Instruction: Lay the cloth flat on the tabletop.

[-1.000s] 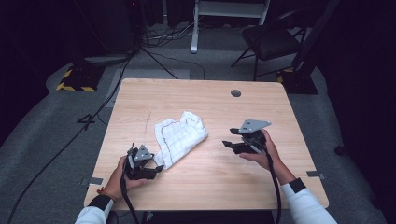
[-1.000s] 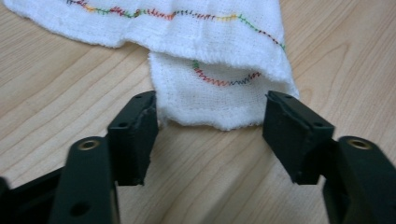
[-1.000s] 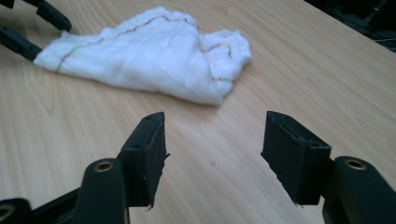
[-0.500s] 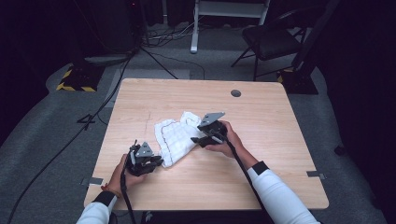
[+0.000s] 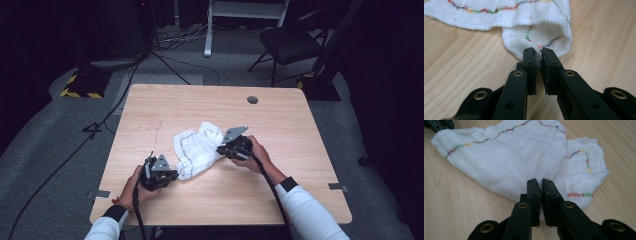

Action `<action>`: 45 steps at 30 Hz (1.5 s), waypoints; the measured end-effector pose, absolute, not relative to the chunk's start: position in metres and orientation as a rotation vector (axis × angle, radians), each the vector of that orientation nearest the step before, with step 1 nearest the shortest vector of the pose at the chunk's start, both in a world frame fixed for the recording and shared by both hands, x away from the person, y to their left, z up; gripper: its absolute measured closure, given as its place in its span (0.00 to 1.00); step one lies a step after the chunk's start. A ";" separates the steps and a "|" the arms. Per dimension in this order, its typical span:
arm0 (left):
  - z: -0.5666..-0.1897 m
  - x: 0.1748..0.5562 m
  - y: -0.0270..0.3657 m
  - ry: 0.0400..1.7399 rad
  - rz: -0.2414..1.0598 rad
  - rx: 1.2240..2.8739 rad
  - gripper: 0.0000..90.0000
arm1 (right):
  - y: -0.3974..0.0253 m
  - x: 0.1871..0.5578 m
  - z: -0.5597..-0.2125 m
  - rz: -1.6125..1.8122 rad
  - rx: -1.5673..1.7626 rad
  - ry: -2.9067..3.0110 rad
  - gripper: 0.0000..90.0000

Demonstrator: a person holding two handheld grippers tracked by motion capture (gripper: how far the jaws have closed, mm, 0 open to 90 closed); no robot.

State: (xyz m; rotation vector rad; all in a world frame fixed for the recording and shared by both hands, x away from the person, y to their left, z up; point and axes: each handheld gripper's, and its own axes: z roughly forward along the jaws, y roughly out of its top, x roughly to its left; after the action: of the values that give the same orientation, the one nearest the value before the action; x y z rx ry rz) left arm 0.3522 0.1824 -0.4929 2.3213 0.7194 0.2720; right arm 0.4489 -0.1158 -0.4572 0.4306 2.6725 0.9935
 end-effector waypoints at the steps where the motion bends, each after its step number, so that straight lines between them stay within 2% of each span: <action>1: -0.493 0.351 0.176 0.697 0.274 2.331 0.92 | -0.121 0.447 -0.457 0.987 0.431 2.670 0.94; 5: -0.492 0.351 0.153 0.639 0.252 2.356 0.93 | -0.146 0.441 -0.457 0.952 0.482 2.653 0.89; 8: -0.492 0.352 0.144 0.622 0.237 2.361 0.93 | -0.158 0.440 -0.456 0.955 0.559 2.619 0.71; 10: -0.492 0.352 0.142 0.614 0.239 2.364 0.93 | -0.160 0.439 -0.454 0.961 0.586 2.605 0.69; 11: -0.492 0.352 0.142 0.618 0.233 2.362 0.93 | -0.159 0.436 -0.448 1.014 0.588 2.577 0.62; 15: -0.492 0.352 0.143 0.613 0.232 2.365 0.94 | -0.145 0.428 -0.439 1.070 0.533 2.560 0.60; 18: -0.492 0.352 0.144 0.606 0.237 2.368 0.94 | -0.110 0.416 -0.436 1.117 0.422 2.578 0.56; 21: -0.492 0.352 0.145 0.607 0.230 2.363 0.94 | -0.094 0.412 -0.437 1.124 0.399 2.596 0.54; 25: -0.492 0.351 0.146 0.608 0.232 2.359 0.94 | -0.060 0.407 -0.447 1.126 0.382 2.647 0.50; 31: -0.493 0.352 0.146 0.606 0.222 2.353 0.94 | -0.046 0.412 -0.467 1.015 0.421 2.715 0.49; 32: -0.493 0.352 0.147 0.610 0.215 2.350 0.94 | -0.046 0.413 -0.470 0.988 0.432 2.726 0.50; 34: -0.493 0.353 0.147 0.617 0.209 2.347 0.94 | -0.047 0.414 -0.478 0.914 0.424 2.764 0.61; 35: -0.493 0.353 0.147 0.617 0.209 2.347 0.94 | -0.047 0.414 -0.478 0.914 0.424 2.764 0.61; 36: -0.493 0.353 0.147 0.615 0.204 2.347 0.94 | -0.051 0.413 -0.479 0.934 0.417 2.773 0.78; 37: -0.493 0.354 0.147 0.616 0.203 2.347 0.95 | -0.053 0.413 -0.478 0.931 0.404 2.774 0.84; 38: -0.493 0.354 0.147 0.616 0.203 2.347 0.95 | -0.053 0.413 -0.478 0.931 0.404 2.774 0.84; 41: -0.492 0.353 0.147 0.617 0.210 2.352 0.95 | -0.066 0.408 -0.470 0.924 0.360 2.752 1.00; 45: -0.492 0.353 0.148 0.624 0.203 2.349 0.95 | -0.083 0.404 -0.462 0.929 0.350 2.732 1.00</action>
State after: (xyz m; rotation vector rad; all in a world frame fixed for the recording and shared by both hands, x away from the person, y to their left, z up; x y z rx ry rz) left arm 0.3530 0.1476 -0.4924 2.3495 0.6241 0.2032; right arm 0.4044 -0.0831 -0.4620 0.3499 2.7324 0.9292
